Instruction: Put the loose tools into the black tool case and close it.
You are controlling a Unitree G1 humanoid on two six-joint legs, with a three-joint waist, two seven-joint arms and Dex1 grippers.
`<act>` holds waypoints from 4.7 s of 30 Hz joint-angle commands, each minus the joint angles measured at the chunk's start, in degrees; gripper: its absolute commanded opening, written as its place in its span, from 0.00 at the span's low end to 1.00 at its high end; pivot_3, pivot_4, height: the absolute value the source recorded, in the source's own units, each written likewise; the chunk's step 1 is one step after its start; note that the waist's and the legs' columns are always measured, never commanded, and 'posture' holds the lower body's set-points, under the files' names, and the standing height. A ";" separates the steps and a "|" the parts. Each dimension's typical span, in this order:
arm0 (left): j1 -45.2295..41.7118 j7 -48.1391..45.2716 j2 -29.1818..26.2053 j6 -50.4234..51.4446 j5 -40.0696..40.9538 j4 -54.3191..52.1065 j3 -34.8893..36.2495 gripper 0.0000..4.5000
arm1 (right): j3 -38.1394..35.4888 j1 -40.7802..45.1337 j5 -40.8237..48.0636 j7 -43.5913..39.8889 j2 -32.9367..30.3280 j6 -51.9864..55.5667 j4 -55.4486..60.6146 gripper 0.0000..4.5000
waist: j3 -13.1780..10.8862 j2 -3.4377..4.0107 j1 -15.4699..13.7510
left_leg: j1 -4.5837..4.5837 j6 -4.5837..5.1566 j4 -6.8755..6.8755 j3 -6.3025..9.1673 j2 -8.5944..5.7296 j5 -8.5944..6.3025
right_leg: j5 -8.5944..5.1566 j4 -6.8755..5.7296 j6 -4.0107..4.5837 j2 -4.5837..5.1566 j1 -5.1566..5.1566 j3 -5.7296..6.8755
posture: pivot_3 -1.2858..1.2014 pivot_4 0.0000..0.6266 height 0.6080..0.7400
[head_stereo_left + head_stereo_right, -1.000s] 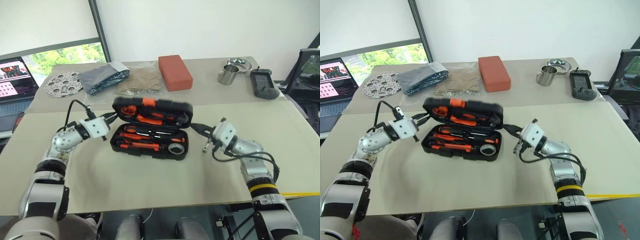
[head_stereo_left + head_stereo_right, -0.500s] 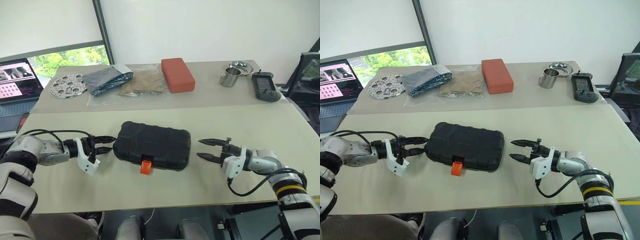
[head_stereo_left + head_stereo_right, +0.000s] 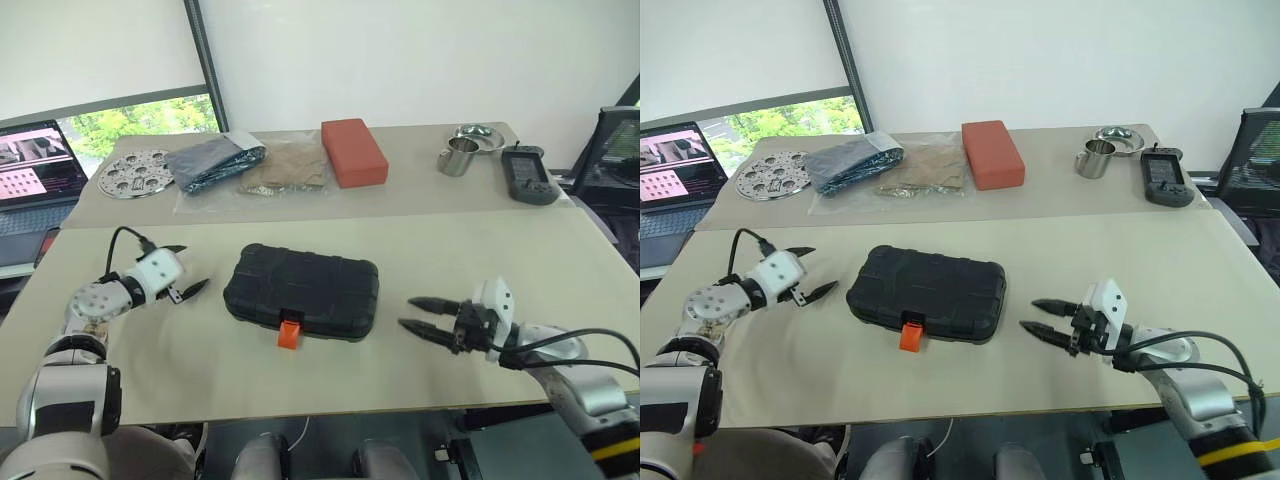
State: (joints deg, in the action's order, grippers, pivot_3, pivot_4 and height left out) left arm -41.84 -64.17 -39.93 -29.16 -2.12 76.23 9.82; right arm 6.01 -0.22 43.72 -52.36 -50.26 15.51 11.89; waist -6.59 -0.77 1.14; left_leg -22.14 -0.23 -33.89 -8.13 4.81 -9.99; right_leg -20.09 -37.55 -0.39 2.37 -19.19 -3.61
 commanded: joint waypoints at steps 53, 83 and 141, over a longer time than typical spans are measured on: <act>-3.02 -4.51 16.81 33.58 12.17 -41.14 -16.92 0.00 | 6.70 11.32 -28.96 42.37 40.79 46.85 25.33 0.99 | 0.14 -0.11 -0.55 | -0.88 -0.27 -0.21 0.32 -0.09 0.17 | -0.01 0.41 -0.23 -0.22 -0.46 -0.14 | 0.52 0.24 1.00; 0.36 -3.24 18.19 32.45 8.10 -42.70 -21.16 0.00 | 11.51 16.69 -33.18 46.81 40.50 49.54 27.51 0.26 | 0.34 -0.10 -0.16 | -0.78 -0.09 -0.08 0.35 -0.10 0.06 | -0.01 0.39 -0.23 -0.27 -0.45 -0.15 | 0.52 0.24 1.00; 2.88 -2.25 17.36 33.07 7.79 -43.00 -20.29 0.00 | 8.06 15.20 -31.40 42.79 41.09 48.16 30.05 0.48 | 0.40 -0.10 1.14 | -0.71 -0.11 0.04 0.37 -0.05 0.07 | 0.00 0.40 -0.23 -0.30 -0.45 -0.18 | 0.52 0.24 1.00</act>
State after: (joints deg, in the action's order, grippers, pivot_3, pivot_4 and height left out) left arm -41.44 -66.51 -22.73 2.81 7.10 30.68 -8.89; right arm 15.05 14.33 11.02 -9.13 -9.43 62.39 38.03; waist -6.19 -0.87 2.29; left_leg -22.85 -0.34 -33.86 -7.76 4.75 -9.92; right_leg -20.09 -37.15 -0.62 2.08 -19.64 -3.79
